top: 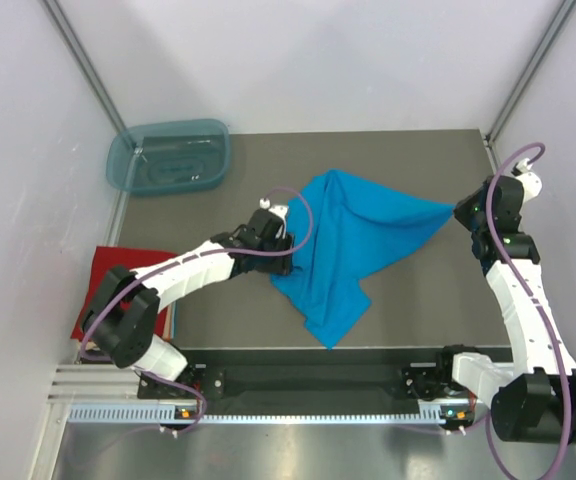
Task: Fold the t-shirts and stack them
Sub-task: Flatten the tshirt out
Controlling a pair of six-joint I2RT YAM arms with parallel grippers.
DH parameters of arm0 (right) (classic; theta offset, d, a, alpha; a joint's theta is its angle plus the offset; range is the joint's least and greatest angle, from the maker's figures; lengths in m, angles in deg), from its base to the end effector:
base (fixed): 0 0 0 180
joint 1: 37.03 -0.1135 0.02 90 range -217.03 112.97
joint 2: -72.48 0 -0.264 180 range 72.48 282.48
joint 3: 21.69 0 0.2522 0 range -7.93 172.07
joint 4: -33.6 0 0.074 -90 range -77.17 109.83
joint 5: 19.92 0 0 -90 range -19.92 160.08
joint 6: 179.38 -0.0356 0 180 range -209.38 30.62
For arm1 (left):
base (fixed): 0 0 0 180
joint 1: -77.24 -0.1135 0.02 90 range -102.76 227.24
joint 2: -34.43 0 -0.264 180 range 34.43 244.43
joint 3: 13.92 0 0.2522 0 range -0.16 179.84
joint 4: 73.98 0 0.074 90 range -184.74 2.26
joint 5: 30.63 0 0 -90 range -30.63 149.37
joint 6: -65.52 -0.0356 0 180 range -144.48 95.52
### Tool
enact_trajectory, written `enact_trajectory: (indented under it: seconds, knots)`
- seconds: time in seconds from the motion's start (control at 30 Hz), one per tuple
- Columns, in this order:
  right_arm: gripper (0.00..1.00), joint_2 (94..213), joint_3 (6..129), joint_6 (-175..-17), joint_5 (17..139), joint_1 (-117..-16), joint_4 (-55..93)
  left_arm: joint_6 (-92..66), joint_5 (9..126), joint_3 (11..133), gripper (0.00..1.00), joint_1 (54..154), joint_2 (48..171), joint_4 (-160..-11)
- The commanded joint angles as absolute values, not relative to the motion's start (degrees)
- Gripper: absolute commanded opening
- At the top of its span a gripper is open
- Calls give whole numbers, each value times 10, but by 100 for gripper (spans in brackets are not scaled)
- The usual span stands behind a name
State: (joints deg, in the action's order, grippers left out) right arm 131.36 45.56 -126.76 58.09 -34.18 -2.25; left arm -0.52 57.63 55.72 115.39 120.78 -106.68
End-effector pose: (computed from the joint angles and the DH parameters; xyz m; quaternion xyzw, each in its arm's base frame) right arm 0.2290 -0.0188 0.3260 0.3433 0.7797 0.0679 0.5193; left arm 0.2492 -0.1944 0.2212 0.1106 0.9313 -0.1667 0.3045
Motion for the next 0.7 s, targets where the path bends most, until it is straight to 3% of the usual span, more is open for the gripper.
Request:
enact_trajectory:
  seconds: [0.0, 0.4, 0.5, 0.53, 0.6, 0.67]
  knots:
    - [0, 1300, 462, -1258, 597, -340, 7, 68, 610, 516, 55, 1163, 1164, -1028]
    - [0, 1273, 440, -1258, 599, -340, 3, 148, 556, 449, 56, 1193, 1220, -984]
    - [0, 1272, 444, -1257, 599, -340, -4, 138, 529, 459, 38, 1193, 1249, -992]
    - [0, 1272, 445, -1256, 598, -340, -5, 134, 517, 471, 21, 1193, 1257, -999]
    - [0, 1268, 454, -1256, 599, -340, -18, 123, 480, 494, 3, 1193, 1288, -1041]
    - [0, 1263, 460, -1258, 606, -340, -23, 102, 431, 527, 0, 1192, 1309, -1058]
